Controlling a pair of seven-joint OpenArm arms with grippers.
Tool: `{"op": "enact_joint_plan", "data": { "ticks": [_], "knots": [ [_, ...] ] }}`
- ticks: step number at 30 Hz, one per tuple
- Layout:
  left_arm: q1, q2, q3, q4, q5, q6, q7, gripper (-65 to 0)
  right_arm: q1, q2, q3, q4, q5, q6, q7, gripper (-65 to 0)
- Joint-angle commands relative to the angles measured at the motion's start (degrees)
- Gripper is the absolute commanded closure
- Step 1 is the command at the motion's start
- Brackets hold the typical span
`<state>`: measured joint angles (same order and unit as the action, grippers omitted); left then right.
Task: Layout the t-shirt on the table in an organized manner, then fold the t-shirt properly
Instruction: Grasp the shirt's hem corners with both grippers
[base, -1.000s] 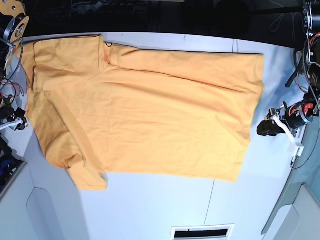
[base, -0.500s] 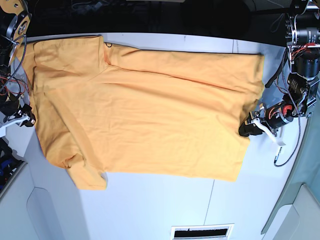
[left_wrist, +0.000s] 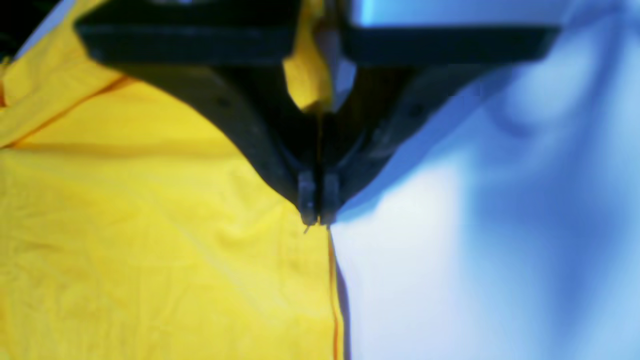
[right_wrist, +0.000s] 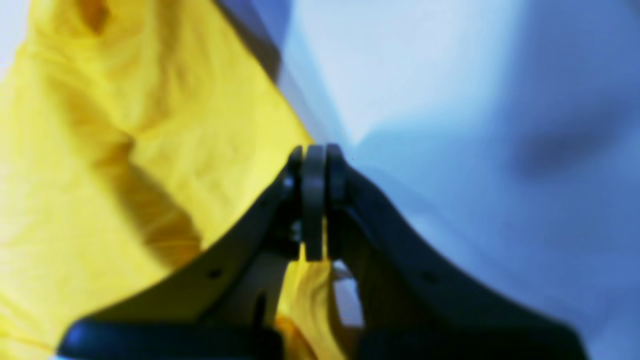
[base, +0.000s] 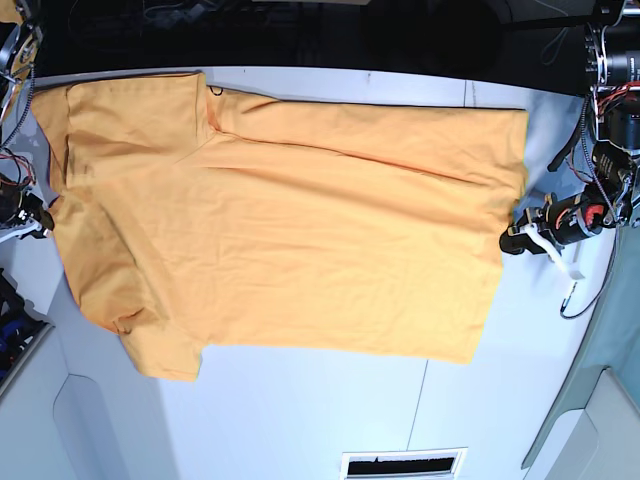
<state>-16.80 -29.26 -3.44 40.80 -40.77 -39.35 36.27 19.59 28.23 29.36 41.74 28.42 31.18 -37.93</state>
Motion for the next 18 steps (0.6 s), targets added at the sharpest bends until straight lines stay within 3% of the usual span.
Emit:
{"op": "enact_joint_plan", "data": {
  "ticks": [1, 17, 18],
  "knots": [
    [-0.2, -1.3, -0.2, 1.0, -0.6, -0.6, 1.2, 0.0, -0.4, 1.8, 0.3, 1.7, 1.4, 0.4, 0.3, 0.0],
    [7.1, -1.6, -0.2, 12.0, -4.2, -0.6, 2.5, 0.0, -14.4, 2.2, 0.4, 13.8, 4.2, 0.5, 0.4, 0.0],
    [7.1, -1.9, -0.2, 12.8, -5.0, -0.6, 2.6, 0.0, -14.3, 2.2, 0.4, 14.1, 4.2, 0.5, 0.4, -3.4]
  ]
}}
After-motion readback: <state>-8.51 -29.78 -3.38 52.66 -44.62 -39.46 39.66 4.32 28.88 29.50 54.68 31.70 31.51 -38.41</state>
